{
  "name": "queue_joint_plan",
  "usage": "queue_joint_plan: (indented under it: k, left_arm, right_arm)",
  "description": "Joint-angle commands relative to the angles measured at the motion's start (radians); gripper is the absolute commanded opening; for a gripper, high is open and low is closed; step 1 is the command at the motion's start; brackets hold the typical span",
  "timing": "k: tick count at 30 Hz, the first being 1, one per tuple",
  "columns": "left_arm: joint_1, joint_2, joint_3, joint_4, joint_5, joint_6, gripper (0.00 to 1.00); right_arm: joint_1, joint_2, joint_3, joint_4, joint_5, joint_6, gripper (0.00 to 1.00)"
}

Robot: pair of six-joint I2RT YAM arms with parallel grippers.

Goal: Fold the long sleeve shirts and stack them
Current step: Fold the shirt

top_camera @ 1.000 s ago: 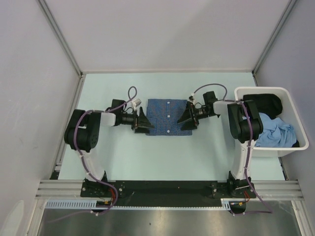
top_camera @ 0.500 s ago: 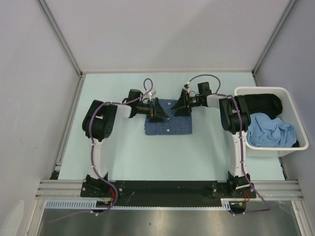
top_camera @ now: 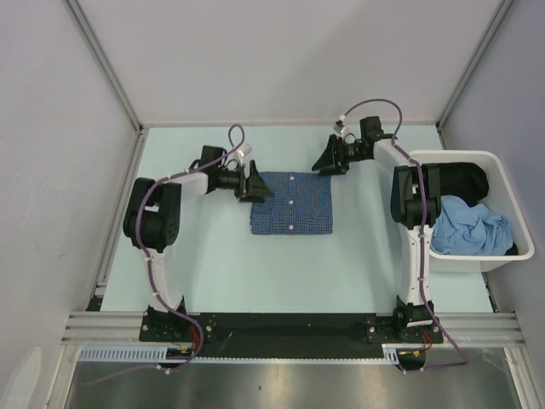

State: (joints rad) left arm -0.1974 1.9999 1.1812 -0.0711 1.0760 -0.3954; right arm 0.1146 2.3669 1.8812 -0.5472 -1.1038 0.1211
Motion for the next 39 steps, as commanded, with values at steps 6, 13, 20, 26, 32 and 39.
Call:
queue_joint_plan:
  k: [6, 13, 20, 26, 32, 39]
  left_arm:
    - [-0.039, 0.273, 0.320, 0.151, -0.134, -0.240, 0.90]
    - [0.024, 0.243, 0.262, 0.097, -0.172, -0.117, 0.89]
    - [0.061, -0.111, 0.152, -0.256, -0.247, 0.436, 0.91]
    - [0.061, -0.248, -0.029, -0.444, -0.324, 0.603, 0.75]
    - [0.041, -0.181, -0.116, -0.359, -0.254, 0.402, 0.57]
    - [0.026, -0.087, -0.186, -0.181, -0.160, 0.218, 0.59]
  right_arm:
    - [0.039, 0.162, 0.179, -0.023, 0.169, -0.055, 0.54]
    - [0.042, 0.247, 0.372, -0.080, 0.274, -0.147, 0.47]
    - [0.007, -0.031, 0.262, -0.132, 0.242, -0.126, 0.60]
    - [0.010, -0.344, -0.258, -0.237, 0.243, -0.153, 0.62]
    - [0.037, -0.410, -0.530, -0.153, 0.278, -0.153, 0.62]
    - [0.082, -0.318, -0.528, -0.105, 0.327, -0.175, 0.62]
